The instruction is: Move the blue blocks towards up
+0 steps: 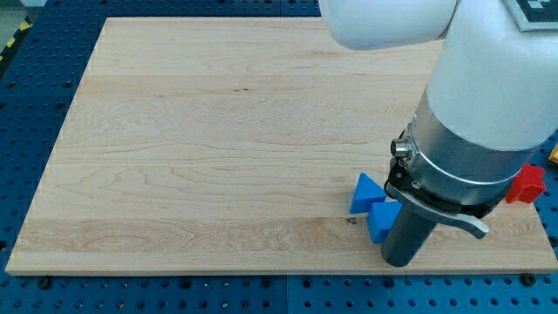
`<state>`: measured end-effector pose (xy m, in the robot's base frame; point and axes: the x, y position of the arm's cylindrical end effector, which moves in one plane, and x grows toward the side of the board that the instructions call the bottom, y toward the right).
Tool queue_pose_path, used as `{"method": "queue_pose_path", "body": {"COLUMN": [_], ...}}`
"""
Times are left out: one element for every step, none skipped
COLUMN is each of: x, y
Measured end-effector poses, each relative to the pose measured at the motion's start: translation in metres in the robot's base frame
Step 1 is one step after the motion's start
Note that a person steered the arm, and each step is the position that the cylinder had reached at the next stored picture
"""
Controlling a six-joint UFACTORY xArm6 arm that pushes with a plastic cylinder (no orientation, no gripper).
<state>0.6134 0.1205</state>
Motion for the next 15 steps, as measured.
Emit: {"method": "queue_pose_path", "body": {"x": [0.000,0.000,-0.003,-0.003,-0.008,-0.015,-0.019,-0.019,-0.028,-0.037,-0.043,-0.043,-0.043,-0.045,-0.047], "y": [0.000,0.000,-0.001,-0.001,-0.001,-0.005,-0.005,-0.005,-0.006,-0.008,-0.008,-0.008,-0.008,-0.008,-0.008]}}
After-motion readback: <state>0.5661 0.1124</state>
